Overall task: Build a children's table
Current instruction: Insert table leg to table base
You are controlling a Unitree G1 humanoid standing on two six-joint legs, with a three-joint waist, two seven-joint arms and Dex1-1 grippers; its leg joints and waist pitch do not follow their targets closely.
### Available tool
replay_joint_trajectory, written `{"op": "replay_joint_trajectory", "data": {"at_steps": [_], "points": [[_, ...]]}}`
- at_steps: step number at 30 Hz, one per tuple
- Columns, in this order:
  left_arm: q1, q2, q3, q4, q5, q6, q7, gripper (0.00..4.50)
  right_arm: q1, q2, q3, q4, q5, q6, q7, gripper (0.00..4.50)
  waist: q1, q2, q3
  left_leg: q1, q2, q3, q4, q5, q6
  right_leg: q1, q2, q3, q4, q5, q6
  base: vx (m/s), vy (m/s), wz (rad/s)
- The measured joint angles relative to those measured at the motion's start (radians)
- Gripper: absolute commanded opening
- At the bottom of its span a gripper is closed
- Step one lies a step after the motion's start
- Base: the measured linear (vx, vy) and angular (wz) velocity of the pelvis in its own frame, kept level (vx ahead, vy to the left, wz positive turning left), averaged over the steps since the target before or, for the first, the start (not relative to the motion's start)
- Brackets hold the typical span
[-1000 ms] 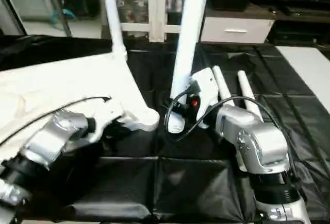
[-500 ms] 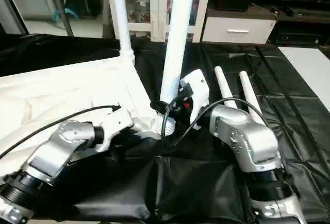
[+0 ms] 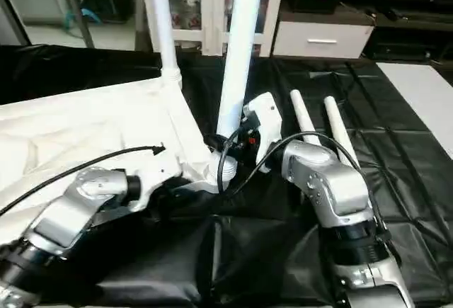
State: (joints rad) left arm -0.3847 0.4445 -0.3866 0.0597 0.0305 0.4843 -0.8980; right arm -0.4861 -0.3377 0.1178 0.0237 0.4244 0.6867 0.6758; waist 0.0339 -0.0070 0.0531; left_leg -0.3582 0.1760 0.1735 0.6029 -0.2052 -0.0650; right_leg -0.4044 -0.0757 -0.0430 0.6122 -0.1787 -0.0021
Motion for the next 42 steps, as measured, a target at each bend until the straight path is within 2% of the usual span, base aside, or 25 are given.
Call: {"op": "replay_joint_trajectory", "data": {"at_steps": [5,6,10,17,22,30,42], "points": [[0.009,0.019,0.01,-0.014,-0.015,0.018,-0.017,1.03,-0.003,0.013,0.008,0.032,-0.007,-0.027,0.001,1.84,0.0,0.0,0.0,0.0,0.0,0.0,0.0,0.0,0.0,0.0,0.0,0.0,0.0,0.0,0.0,0.0,0.0,0.0],[0.01,0.019,0.01,-0.016,-0.015,0.019,-0.017,0.76,-0.004,0.019,0.009,0.038,-0.008,-0.035,0.001,1.84,0.0,-0.001,0.0,0.0,0.0,0.0,0.0,0.0,0.0,0.0,0.0,0.0,0.0,0.0,0.0,0.0,0.0,0.0],[0.01,0.016,0.017,-0.015,-0.015,0.027,-0.007,0.66,-0.017,0.041,0.012,0.062,-0.026,-0.048,0.005,1.84,0.0,-0.001,0.0,0.0,0.0,0.0,0.0,0.0,0.0,0.0,0.0,0.0,0.0,0.0,0.0,0.0,0.0,0.0],[0.01,0.007,0.022,-0.014,-0.019,0.032,-0.007,0.04,-0.024,0.041,0.023,0.08,-0.035,-0.066,0.011,1.84,0.001,-0.005,0.0,0.0,0.0,0.0,0.0,0.0,0.0,0.0,0.0,0.0,0.0,0.0,0.0,0.0,0.0,0.0],[0.013,0.003,0.022,-0.016,-0.028,0.032,-0.011,0.0,-0.024,0.038,0.045,0.101,-0.047,-0.065,0.03,1.84,0.0,-0.006,0.0,0.0,0.0,0.001,0.0,0.0,0.0,0.0,0.0,0.0,0.0,0.0,0.0,0.0,0.0,0.0],[0.013,0.002,0.022,-0.017,-0.028,0.032,-0.012,0.0,-0.029,0.027,0.048,0.107,-0.049,-0.05,0.039,1.84,0.0,-0.006,0.0,0.0,0.0,0.001,0.0,0.0,0.001,0.0,0.0,0.001,0.0,0.0,0.0,0.0,0.0,0.0],[0.018,0.01,0.024,-0.018,-0.028,0.031,-0.012,0.0,-0.096,0.053,0.051,0.229,-0.067,-0.057,0.06,1.84,-0.002,-0.01,-0.002,0.001,0.0,0.001,0.0,0.0,0.0,0.0,0.0,0.001,0.001,0.0,0.0,0.0,0.0,0.0]]}}
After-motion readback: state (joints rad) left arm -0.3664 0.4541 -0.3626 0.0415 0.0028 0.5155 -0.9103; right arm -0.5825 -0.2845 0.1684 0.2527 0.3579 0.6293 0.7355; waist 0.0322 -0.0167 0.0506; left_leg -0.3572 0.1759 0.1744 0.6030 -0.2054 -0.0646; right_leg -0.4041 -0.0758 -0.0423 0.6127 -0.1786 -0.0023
